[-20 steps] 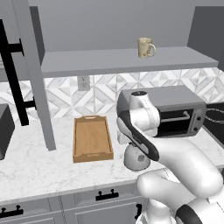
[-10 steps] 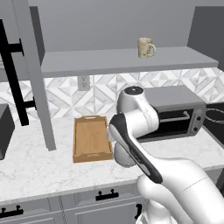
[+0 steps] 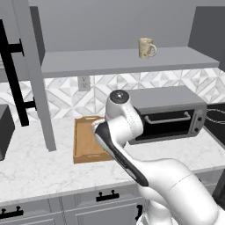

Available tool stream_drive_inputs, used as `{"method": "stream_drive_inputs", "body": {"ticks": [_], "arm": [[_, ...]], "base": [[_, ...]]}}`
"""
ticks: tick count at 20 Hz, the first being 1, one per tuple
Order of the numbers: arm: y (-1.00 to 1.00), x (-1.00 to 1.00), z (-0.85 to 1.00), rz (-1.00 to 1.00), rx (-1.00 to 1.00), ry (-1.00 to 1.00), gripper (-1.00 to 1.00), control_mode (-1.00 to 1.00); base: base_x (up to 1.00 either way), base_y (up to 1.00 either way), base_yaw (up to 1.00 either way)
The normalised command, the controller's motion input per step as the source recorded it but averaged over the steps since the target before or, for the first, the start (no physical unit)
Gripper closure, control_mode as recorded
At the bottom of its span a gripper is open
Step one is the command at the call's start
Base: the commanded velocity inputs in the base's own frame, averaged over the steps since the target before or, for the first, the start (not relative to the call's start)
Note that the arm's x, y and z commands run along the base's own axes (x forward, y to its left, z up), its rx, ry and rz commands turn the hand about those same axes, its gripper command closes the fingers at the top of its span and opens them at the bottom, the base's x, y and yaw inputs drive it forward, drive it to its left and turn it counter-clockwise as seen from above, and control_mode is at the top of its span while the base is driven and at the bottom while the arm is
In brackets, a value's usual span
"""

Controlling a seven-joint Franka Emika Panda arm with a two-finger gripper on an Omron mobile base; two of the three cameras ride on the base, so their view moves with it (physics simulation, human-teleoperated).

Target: Pick the kettle from the counter and place it on the tray. Then pick the mug from the cabinet and place it on the tray. Then close the cabinet doors.

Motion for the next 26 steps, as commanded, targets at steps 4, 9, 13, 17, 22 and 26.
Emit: {"method": "stream_drive_inputs", "body": {"ticks": [4, 9, 13, 17, 22, 26], "arm": [[0.32, 0.75, 0.1, 0.01, 0.0, -0.01, 1.0, -1.0], [0.25, 0.57, -0.01, 0.02, 0.0, 0.0, 1.0, -1.0], [0.04, 0.55, -0.07, 0.06, 0.0, 0.0, 1.0, -1.0], [0.0, 0.52, -0.2, 0.06, 0.0, 0.0, 1.0, -1.0], [0.07, 0.51, -0.19, 0.06, 0.04, 0.0, 1.0, -1.0], [0.11, 0.5, -0.25, 0.03, 0.01, 0.0, 1.0, -1.0]], "base": [[0.0, 0.0, 0.0], [0.0, 0.0, 0.0], [0.0, 0.0, 0.0], [0.0, 0.0, 0.0], [0.0, 0.0, 0.0], [0.0, 0.0, 0.0]]}}
